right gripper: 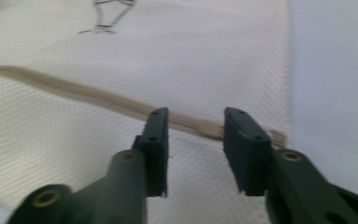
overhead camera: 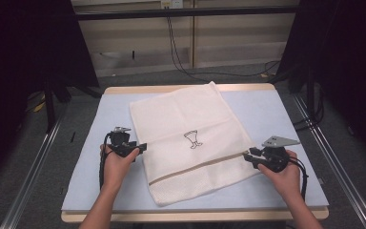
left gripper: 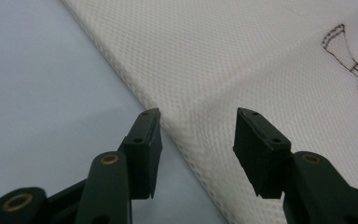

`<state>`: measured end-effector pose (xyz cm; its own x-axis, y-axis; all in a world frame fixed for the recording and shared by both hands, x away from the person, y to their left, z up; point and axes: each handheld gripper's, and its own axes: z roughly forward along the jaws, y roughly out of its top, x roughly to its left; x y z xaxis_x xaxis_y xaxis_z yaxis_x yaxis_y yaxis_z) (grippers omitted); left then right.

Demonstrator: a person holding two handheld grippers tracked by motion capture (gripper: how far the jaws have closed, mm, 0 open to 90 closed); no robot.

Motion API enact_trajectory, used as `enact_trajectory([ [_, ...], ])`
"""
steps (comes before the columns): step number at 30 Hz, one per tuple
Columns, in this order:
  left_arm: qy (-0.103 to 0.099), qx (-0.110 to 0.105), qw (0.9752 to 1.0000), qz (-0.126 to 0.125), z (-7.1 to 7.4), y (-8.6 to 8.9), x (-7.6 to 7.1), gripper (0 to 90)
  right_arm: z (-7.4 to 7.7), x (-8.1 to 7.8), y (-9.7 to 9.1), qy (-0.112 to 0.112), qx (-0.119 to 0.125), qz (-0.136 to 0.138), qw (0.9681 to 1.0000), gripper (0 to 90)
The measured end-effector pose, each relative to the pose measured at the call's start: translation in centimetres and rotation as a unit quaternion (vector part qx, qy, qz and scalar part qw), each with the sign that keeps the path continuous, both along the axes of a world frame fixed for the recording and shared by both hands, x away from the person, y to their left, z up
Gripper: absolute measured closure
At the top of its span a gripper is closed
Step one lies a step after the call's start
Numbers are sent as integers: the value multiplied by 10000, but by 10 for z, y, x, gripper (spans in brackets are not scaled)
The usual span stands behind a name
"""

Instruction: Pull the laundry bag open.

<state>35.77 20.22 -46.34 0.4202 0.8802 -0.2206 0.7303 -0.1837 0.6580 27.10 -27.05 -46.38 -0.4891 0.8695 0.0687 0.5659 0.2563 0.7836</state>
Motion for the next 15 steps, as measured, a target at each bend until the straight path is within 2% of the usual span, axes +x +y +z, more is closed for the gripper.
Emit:
enact_trajectory([
  [2,24,-39,10000,-36,0,0,-6,519,-6,5,-9,-23,-100,-247,9996,546],
  [3,86,-49,9999,-92,-1,0,-9,515,-10,8,-12,-74,-250,-357,9990,524],
  [4,96,-15,9999,-123,-1,-2,-12,505,-13,10,-15,-25,-351,-422,9985,533],
  [5,147,5,9997,-208,-3,-3,-14,492,-16,12,-17,32,-373,-443,9983,535],
  [6,208,-24,9996,-192,-5,-4,-15,489,-19,14,-18,87,-390,-466,9981,535],
  [9,205,71,9996,-165,-9,-8,-16,478,-23,16,-19,196,-324,-491,9981,545],
  [10,210,94,9996,-162,-9,-10,-15,493,-23,16,-19,202,-307,-491,9981,568],
  [11,238,95,9993,-258,-8,-11,-15,496,-22,15,-19,264,-269,-524,9979,618],
  [12,228,38,9995,-225,-9,-14,-16,534,-21,14,-19,262,-214,-500,9982,672],
  [13,183,231,9991,-304,-8,-14,-17,544,-21,12,-19,272,-212,-501,9981,714],
  [15,142,288,9990,-309,-8,-16,-17,618,-21,11,-19,307,-206,-544,9978,740],
])
